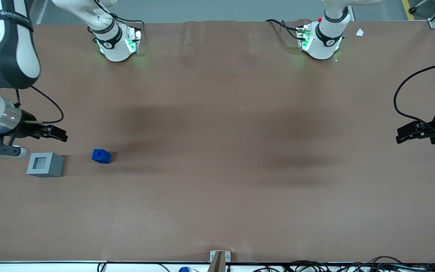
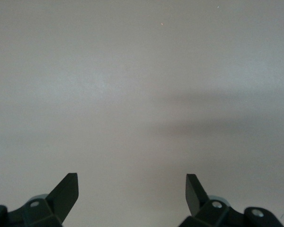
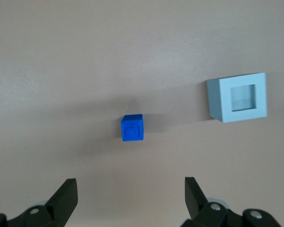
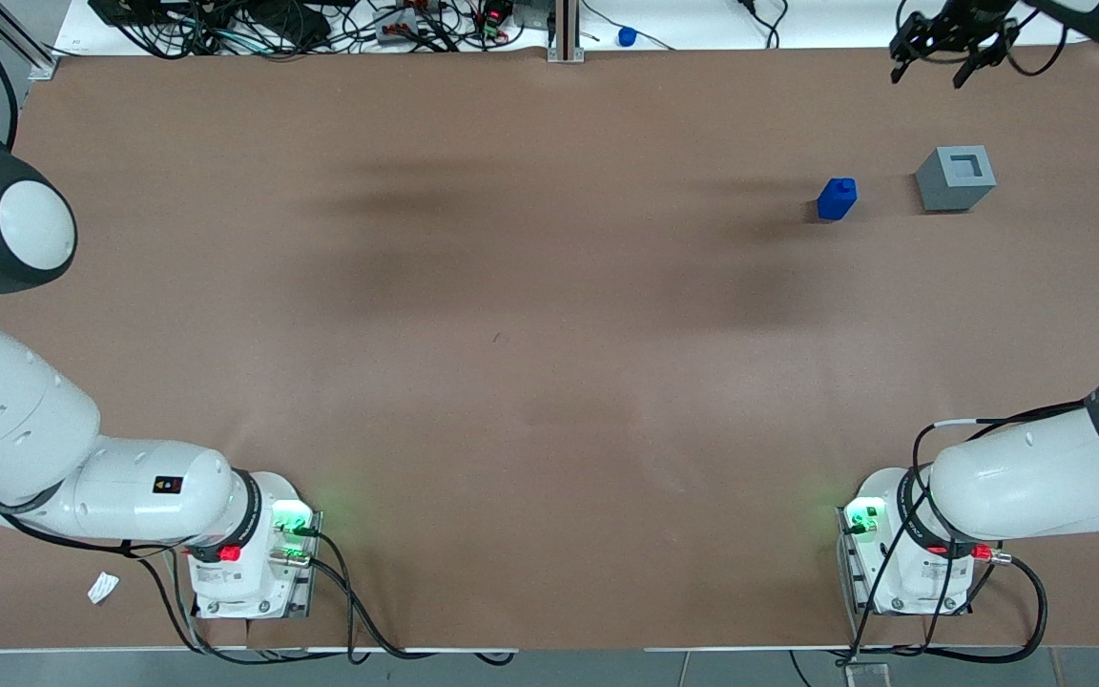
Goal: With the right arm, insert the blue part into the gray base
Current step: 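Move the open right gripper down over the blue block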
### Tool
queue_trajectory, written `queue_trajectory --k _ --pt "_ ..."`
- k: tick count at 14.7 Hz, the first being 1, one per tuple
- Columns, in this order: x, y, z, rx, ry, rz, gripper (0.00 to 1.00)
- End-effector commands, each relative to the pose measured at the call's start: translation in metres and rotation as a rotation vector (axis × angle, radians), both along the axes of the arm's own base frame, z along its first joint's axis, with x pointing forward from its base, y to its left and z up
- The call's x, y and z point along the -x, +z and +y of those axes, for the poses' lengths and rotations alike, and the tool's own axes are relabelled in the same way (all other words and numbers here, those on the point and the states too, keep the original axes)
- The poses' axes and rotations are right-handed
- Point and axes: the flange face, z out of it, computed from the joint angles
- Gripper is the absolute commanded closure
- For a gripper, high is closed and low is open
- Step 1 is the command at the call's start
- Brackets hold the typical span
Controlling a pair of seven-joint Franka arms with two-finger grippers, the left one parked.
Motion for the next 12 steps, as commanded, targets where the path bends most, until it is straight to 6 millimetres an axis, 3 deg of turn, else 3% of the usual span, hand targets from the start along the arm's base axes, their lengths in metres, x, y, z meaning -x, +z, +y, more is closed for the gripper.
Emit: queue_trajectory --k 1,5,9,12 --pt "0.009 -0.029 0.006 -0.003 -0.002 -0.017 0.01" --pt "0.002 -0.070 0.019 0.003 0.018 0.017 0.06" --pt "-0.004 -0.109 0.020 0.008 0.017 0.044 0.08" --pt "-0.005 -0.127 0.017 0.010 0.010 0.046 0.08"
